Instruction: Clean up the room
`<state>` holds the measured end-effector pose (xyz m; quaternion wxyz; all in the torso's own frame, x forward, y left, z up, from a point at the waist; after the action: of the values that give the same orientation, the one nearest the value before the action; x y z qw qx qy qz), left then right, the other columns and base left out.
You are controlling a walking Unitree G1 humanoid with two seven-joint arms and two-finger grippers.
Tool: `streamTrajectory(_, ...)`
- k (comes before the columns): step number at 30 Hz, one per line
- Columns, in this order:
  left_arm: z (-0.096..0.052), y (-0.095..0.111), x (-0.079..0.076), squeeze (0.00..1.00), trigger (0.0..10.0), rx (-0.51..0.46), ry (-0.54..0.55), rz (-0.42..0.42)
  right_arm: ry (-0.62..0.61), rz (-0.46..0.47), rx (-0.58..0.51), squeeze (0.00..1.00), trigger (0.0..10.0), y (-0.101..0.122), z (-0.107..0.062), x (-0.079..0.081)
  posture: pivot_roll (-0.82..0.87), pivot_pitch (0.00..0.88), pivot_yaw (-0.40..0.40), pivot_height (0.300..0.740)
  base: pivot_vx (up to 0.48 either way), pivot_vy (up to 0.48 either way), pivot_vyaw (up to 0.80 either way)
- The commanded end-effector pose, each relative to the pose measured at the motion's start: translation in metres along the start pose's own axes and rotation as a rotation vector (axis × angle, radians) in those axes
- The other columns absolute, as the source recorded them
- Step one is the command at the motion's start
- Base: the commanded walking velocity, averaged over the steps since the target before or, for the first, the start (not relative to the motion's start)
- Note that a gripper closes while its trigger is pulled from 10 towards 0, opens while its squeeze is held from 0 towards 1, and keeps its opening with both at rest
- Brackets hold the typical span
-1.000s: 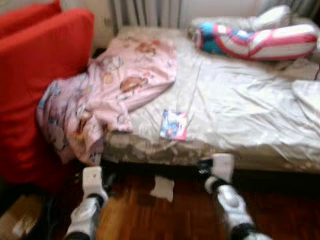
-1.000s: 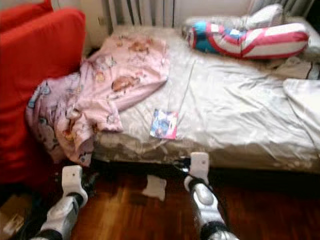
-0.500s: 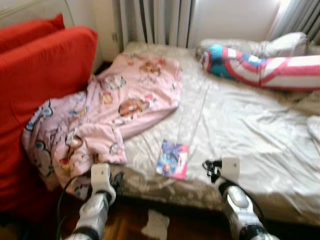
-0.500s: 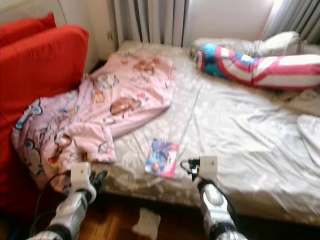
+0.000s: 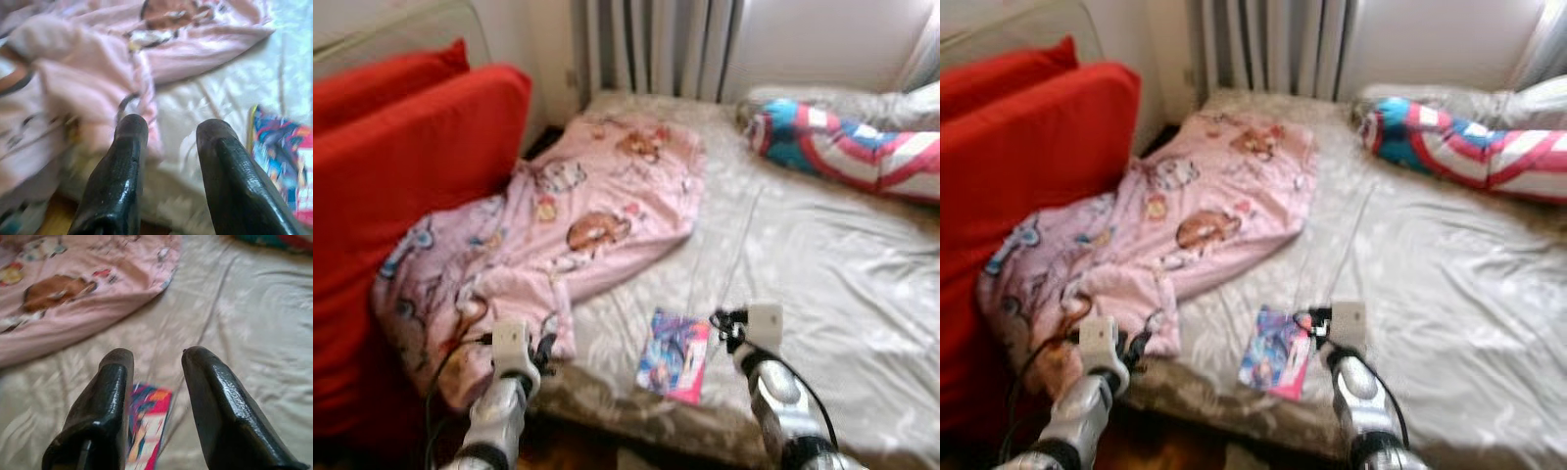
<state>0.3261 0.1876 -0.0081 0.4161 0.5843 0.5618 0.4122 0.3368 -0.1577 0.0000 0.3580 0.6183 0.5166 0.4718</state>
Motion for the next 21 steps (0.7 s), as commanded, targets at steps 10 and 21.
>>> streamTrajectory(10,-0.002,0.006,0.006,0.0,10.0,-0.043,0.017,0.006,-0.009,0.021,0.008,0.0,10.0,-0.005,-0.001,0.004,-0.06,0.031,-0.025,0.74,0.0,0.0,0.0)
streamTrajectory(21,-0.003,0.015,0.007,0.0,10.0,-0.097,0.026,0.005,0.009,0.038,-0.021,0.0,10.0,-0.001,-0.001,0.006,-0.07,0.047,-0.023,0.74,0.0,0.0,0.0)
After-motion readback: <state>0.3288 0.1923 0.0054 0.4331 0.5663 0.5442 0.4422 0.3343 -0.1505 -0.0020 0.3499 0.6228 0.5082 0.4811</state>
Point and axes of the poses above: a point about 5 cm out from each wrist's last joint towards the gripper, its own z axis pointing out of the wrist towards the gripper, its own y axis along the axis of the wrist's last joint, x = y × z, the point moved 4 cm from there along z, pointing out of the wrist towards the gripper, and after that the axes turned 8 degrees about z, right-handed, at the moved point
